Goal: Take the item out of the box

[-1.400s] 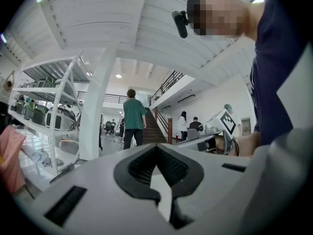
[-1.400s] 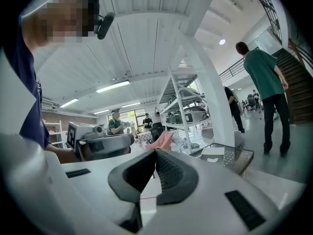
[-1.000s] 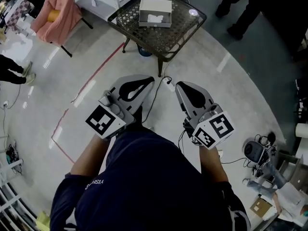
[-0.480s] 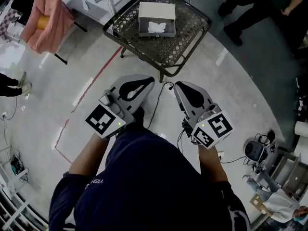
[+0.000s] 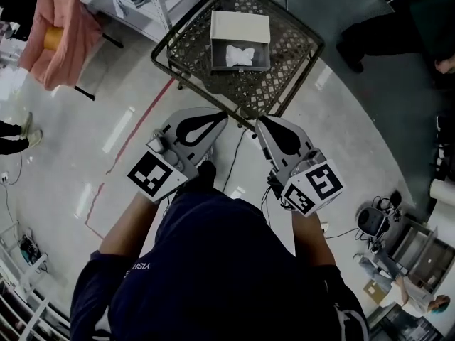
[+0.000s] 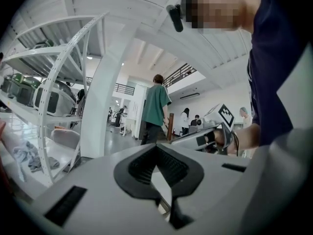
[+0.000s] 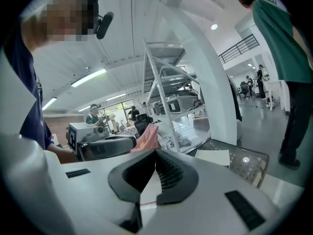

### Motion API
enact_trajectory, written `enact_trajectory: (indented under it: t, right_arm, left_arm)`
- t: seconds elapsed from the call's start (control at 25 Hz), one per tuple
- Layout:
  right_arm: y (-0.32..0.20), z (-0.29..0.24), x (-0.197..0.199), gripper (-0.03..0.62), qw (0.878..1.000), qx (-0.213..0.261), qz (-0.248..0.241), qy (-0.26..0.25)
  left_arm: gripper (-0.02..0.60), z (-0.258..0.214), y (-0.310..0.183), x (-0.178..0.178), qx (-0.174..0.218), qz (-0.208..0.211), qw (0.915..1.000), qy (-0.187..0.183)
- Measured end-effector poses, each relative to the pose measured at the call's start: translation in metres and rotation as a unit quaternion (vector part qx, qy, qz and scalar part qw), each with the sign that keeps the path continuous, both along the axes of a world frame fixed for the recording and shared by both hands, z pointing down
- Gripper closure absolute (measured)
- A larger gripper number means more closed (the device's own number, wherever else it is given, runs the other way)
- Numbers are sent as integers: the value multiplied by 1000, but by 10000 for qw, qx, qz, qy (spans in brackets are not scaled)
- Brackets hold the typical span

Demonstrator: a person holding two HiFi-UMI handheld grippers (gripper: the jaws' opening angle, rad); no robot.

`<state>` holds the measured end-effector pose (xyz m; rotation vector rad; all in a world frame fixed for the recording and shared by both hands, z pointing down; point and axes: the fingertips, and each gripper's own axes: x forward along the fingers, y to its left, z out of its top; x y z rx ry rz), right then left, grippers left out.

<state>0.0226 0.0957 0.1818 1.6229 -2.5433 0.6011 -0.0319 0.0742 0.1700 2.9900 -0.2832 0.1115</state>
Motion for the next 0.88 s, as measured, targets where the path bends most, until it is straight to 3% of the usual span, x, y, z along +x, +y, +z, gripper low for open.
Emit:
enact_trajectory:
  t: [0.48, 0.88]
  right_arm:
    - [-77, 30, 17, 569, 9992, -325, 98, 190]
    - [-133, 60, 44, 569, 9977, -547, -137, 373]
  left_arm:
    - [575, 25, -77, 13, -191, 122, 9997, -132]
    - [575, 51, -127, 34, -302, -89, 9991, -288]
